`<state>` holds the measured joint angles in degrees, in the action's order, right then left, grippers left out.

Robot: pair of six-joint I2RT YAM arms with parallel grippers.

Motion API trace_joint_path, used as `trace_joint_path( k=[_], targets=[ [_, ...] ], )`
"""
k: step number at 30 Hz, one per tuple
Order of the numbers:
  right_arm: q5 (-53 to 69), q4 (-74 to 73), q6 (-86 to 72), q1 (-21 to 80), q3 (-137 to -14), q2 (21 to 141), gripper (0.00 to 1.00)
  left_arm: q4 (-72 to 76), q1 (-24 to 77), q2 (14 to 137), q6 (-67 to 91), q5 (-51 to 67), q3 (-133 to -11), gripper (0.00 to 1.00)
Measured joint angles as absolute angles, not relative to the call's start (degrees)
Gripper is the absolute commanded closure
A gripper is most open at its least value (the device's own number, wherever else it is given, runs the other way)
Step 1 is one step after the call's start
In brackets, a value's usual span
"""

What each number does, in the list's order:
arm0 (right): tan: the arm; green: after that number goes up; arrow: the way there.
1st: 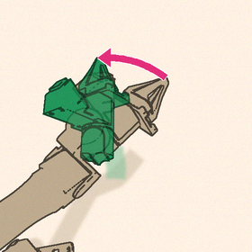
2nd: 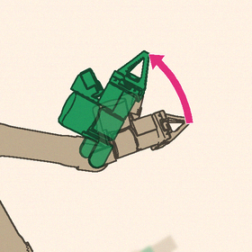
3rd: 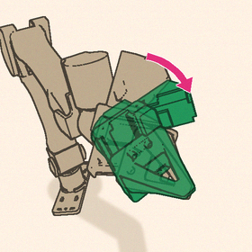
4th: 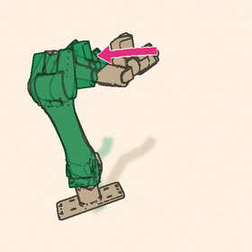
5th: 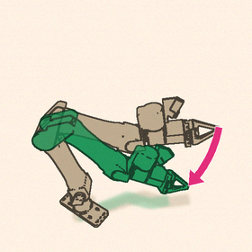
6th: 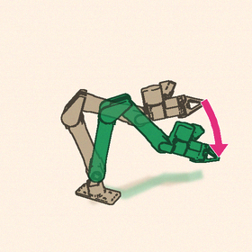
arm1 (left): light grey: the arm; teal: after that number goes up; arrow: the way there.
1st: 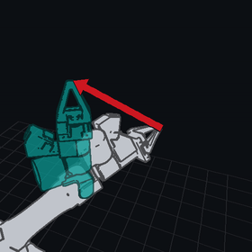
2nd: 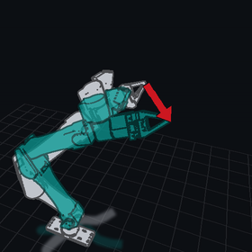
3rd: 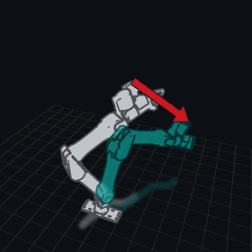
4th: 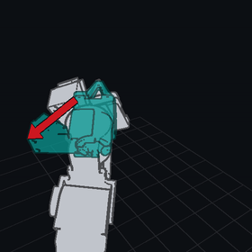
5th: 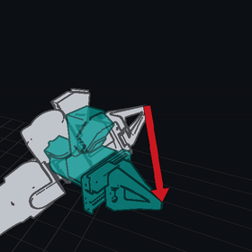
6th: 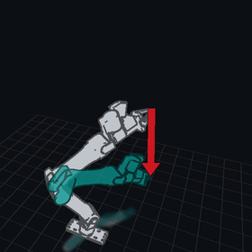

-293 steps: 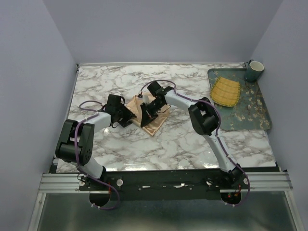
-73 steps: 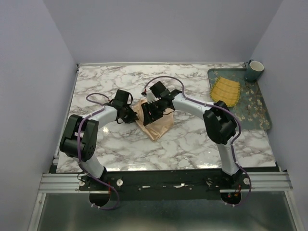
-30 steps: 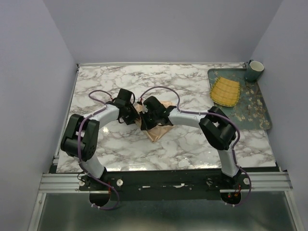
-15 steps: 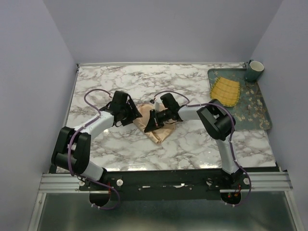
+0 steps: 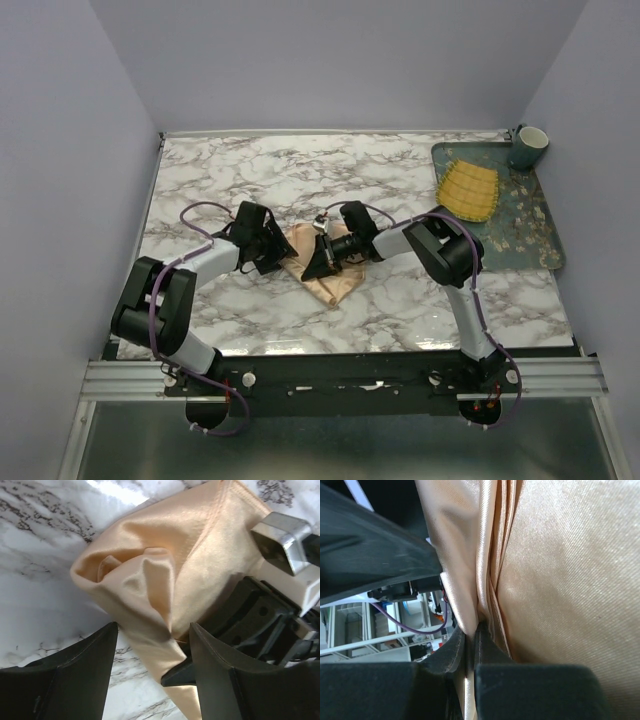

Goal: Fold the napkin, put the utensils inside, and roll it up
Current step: Roll the napkin with the utensil

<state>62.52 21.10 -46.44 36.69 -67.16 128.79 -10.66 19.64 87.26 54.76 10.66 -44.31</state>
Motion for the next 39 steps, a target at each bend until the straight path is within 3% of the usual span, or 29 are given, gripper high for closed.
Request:
trace_joint_path(
  k=[6,14,23,27,30,35,39],
  targets=[
    [62.52,19.55,-45.17,36.1,-67.59,128.88,1.0,-10.02,19.64,87.11,55.11,11.05,-42.63,0.42],
    [61.32,7.57,-34.06,36.03,-71.46,128.7,1.0,-13.06,19.18,82.67,50.52,11.07,-43.92,0.7],
    [61.23,3.9,-29.78,35.99,-72.25,128.16,0.99,-12.14,16.23,85.78,49.06,11.57,-46.76,0.75],
    [61.23,3.27,-29.26,35.97,-72.38,128.11,0.99,-10.92,16.25,89.84,48.53,12.32,-47.88,0.75],
    [61.28,2.92,-28.88,35.97,-72.53,128.11,1.0,-10.17,16.25,92.53,47.09,12.43,-49.15,0.67],
    [61.63,2.72,-28.49,35.88,-72.58,128.14,0.99,-11.88,16.6,91.29,42.44,9.58,-52.84,0.4],
    [61.76,1.96,-28.4,35.7,-72.84,128.14,0.99,-14.39,16.62,85.71,41.06,7.73,-53.65,0.38]
  ],
)
